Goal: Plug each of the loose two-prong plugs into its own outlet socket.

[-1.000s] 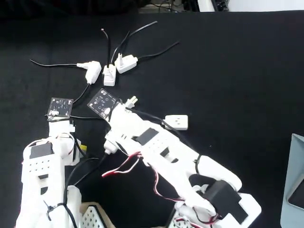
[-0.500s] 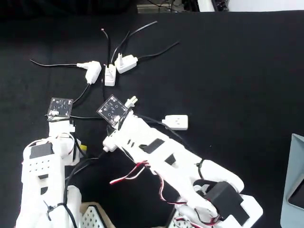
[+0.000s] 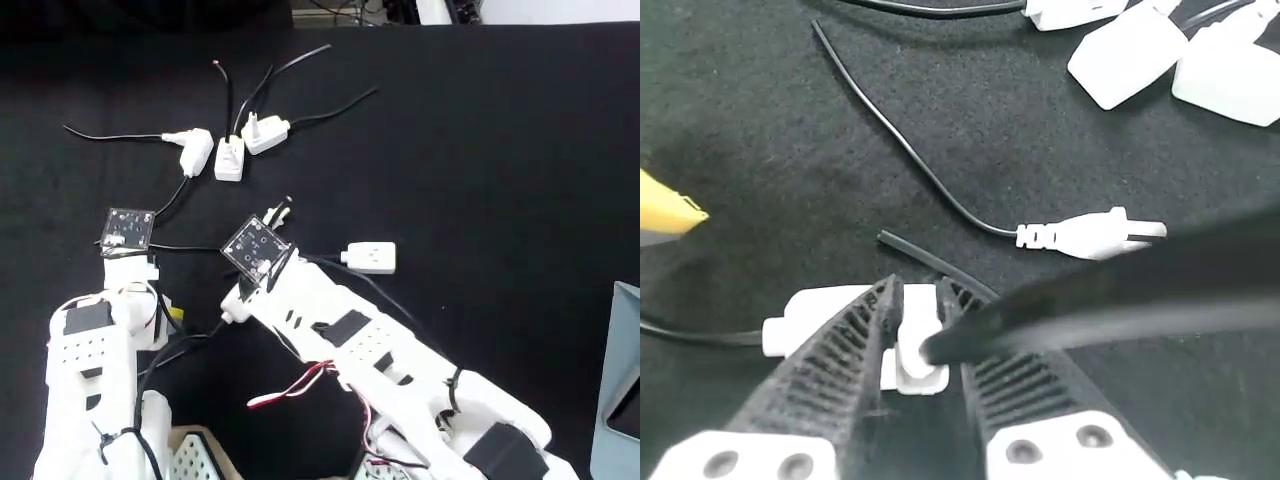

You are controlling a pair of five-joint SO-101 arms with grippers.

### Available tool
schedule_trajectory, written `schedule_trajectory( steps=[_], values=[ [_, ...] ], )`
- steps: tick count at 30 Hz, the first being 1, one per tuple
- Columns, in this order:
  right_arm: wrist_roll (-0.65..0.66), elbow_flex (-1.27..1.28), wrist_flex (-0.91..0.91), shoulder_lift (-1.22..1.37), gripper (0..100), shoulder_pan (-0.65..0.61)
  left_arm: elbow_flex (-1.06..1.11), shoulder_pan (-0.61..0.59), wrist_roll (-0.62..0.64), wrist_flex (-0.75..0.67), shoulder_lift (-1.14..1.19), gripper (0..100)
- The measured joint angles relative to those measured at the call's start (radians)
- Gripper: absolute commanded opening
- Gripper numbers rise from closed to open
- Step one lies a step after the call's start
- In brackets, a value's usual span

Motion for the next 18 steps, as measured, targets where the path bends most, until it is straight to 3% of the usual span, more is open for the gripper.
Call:
schedule_trajectory(
  steps=[9, 18],
  values=[
    [-0.006, 0.009, -0.005, -0.009, 1.2, 0.000, 0.000, 0.000, 0.000, 0.000, 0.000, 25],
    [-0.032, 0.126, -0.279, -0.008, 1.2, 0.000, 0.000, 0.000, 0.000, 0.000, 0.000, 25]
  ],
)
